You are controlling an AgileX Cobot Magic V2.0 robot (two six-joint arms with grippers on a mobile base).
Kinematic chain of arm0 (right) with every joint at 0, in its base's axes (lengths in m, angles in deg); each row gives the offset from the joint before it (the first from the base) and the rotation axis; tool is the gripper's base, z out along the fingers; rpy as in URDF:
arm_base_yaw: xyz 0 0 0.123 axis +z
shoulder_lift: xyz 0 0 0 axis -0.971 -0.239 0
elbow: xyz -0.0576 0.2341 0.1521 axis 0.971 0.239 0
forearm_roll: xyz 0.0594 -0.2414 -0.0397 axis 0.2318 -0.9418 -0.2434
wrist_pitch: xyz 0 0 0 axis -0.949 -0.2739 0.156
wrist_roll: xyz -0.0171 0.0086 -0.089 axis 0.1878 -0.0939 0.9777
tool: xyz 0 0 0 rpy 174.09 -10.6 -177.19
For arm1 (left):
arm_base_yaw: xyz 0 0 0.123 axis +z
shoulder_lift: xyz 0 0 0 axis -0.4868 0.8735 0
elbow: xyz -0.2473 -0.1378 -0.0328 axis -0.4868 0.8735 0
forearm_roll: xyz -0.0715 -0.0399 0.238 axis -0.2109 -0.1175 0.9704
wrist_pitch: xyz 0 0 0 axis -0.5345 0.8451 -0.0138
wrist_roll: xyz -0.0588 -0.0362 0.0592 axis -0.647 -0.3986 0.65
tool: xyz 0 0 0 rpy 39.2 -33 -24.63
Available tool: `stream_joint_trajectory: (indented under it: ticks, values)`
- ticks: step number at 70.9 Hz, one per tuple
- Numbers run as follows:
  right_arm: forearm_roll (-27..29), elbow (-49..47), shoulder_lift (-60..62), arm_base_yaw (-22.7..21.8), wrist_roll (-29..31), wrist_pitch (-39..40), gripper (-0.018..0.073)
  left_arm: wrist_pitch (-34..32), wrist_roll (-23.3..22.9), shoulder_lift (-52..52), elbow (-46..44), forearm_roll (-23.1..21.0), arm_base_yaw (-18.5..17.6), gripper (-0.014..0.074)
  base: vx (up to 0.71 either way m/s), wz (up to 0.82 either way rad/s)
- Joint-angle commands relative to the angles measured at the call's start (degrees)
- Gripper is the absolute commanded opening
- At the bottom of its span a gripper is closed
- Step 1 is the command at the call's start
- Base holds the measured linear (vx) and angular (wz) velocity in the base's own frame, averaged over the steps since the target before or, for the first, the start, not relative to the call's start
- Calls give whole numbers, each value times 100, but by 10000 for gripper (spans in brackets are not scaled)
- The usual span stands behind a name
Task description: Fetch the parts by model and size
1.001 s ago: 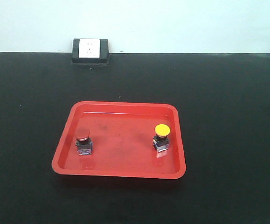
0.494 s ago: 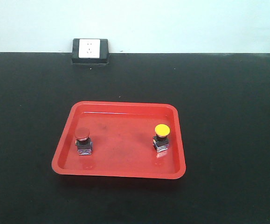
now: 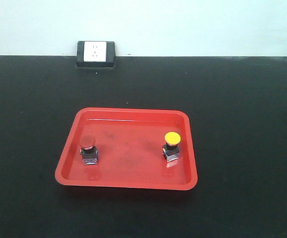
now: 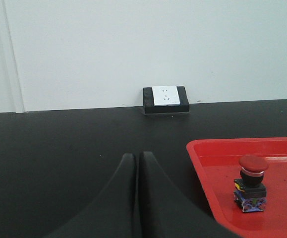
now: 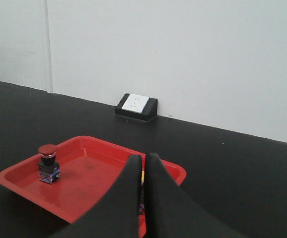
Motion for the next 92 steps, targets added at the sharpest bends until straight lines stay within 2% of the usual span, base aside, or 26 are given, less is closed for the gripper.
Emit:
stream_joint_trajectory:
  ticks: [1,40,44,52,60,66,79,92]
  values:
    - [15,-146,-116,-25,42,461,-10,-452,-7,-78,-69,-8,-36,-8,0,0]
    - [10,-146,-116,-64,42,462,-10,-452,-2,-77,-69,-8,-36,-8,0,0]
    - [10,-146,-116,-245,42,470,-10,-452,-2,-77,-69,-8,-36,-8,0,0]
    - [-147,8,-116,-878,37,628,-10,-452,-2,-77,-69,-8,-36,-8,0,0]
    - [-248,508,-116,-1538,9,1218,-10,-452,-2,-77,-74,-8,-36,-8,0,0]
    - [-467,924,-85,-1890,-290,1761,-10,-452,-2,-77,-74,-8,-36,-8,0,0]
    - [-1280,1592,63,-2067,-1327,2533,-10,-452,-2,-77,-74,-8,-36,-8,0,0]
    - [-1531,1576,88,-2162,-1418,2286,-10,-452,-2,-77,-74,-8,-36,-8,0,0]
